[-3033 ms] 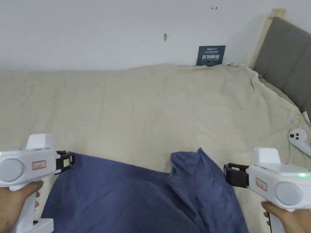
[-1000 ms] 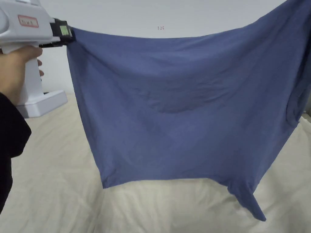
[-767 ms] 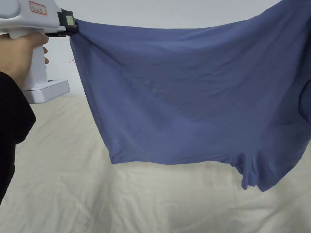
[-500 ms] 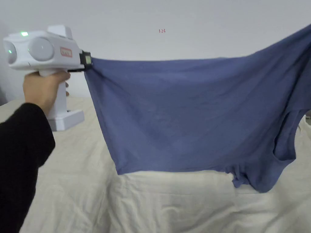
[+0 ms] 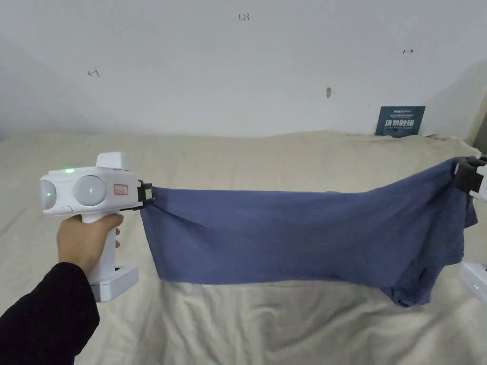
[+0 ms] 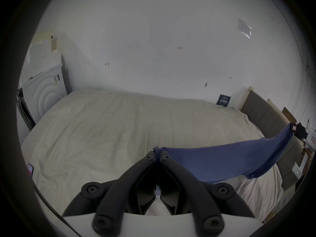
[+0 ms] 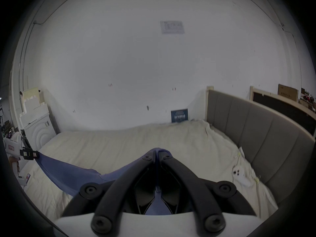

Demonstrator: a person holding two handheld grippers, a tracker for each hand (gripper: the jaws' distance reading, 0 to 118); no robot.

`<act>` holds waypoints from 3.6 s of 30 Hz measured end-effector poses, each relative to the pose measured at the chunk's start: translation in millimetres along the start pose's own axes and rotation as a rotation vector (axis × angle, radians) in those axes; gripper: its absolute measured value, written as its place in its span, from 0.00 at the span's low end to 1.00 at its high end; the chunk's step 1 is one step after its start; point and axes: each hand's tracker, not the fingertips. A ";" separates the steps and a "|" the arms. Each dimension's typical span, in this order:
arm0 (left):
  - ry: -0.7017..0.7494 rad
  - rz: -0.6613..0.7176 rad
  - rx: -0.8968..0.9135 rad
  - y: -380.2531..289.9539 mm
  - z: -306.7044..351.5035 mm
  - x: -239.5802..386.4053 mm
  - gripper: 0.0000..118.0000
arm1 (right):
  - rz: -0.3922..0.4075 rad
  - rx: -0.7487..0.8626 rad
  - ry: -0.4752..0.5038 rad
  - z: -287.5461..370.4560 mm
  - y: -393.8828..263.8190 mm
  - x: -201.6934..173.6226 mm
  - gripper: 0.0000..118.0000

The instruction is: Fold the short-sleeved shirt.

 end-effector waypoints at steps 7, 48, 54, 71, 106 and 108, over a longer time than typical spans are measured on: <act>-0.008 0.050 -0.074 -76.3 11.7 -26.2 0.00 | -0.023 -0.099 0.010 30.2 -74.8 2.0 0.00; 0.081 -0.001 -0.378 -349.7 127.8 -43.7 0.01 | -0.179 -0.566 -0.117 227.6 -328.5 56.3 0.01; 0.192 -0.064 -0.400 -351.1 124.2 -29.2 0.28 | -0.131 -0.613 -0.145 218.7 -324.1 46.3 0.01; 0.147 -0.038 0.057 -246.5 215.0 15.7 0.96 | -0.098 -0.175 -0.036 270.3 -172.5 -6.5 0.86; 0.141 0.067 -0.240 -333.9 168.1 -21.9 0.94 | 0.012 -0.081 -0.077 284.9 -196.0 -13.8 0.00; 0.168 0.051 -0.283 -341.2 158.1 -25.2 0.94 | 0.013 -0.095 -0.078 286.7 -199.2 -14.8 0.00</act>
